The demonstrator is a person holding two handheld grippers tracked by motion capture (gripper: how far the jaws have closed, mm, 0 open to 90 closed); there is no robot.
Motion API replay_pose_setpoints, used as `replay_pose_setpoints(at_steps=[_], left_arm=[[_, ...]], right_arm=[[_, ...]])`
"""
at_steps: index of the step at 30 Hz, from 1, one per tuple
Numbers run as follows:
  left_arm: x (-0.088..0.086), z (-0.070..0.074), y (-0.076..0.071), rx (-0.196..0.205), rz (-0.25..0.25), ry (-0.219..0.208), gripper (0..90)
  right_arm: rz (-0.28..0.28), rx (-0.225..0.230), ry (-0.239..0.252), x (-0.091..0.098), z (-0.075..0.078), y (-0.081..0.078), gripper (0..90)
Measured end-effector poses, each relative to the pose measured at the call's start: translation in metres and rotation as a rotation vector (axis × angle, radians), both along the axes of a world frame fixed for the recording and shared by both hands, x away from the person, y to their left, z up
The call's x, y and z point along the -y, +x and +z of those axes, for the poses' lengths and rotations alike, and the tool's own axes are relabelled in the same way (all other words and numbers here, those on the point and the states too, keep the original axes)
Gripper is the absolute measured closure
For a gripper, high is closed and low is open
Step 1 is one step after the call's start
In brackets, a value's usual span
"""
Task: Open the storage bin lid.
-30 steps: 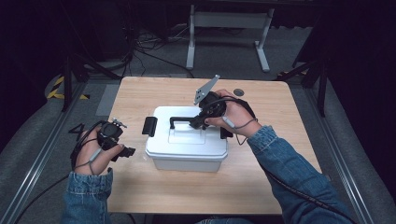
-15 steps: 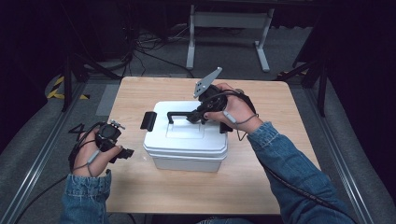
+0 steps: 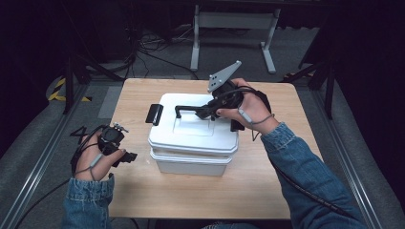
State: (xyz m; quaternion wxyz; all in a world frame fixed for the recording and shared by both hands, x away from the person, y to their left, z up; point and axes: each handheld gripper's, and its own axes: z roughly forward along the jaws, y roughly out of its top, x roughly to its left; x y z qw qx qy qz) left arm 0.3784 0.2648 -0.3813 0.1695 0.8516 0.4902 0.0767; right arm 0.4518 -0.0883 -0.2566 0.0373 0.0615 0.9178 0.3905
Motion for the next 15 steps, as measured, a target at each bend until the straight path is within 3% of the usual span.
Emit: replay_pose_setpoints(at_steps=[7,9,15], left_arm=[[0.002,-0.001,0.002,-0.007,-0.01,0.011,22.2],[0.002,-0.001,0.002,-0.006,-0.01,0.011,22.2],[0.006,-0.002,0.003,-0.013,-0.012,0.01,22.2]], right_arm=[[-0.052,0.016,0.001,0.026,0.006,0.001,84.2],[-0.092,0.024,0.012,0.046,0.01,0.003,84.2],[-0.166,0.03,0.03,0.078,0.014,0.006,84.2]])
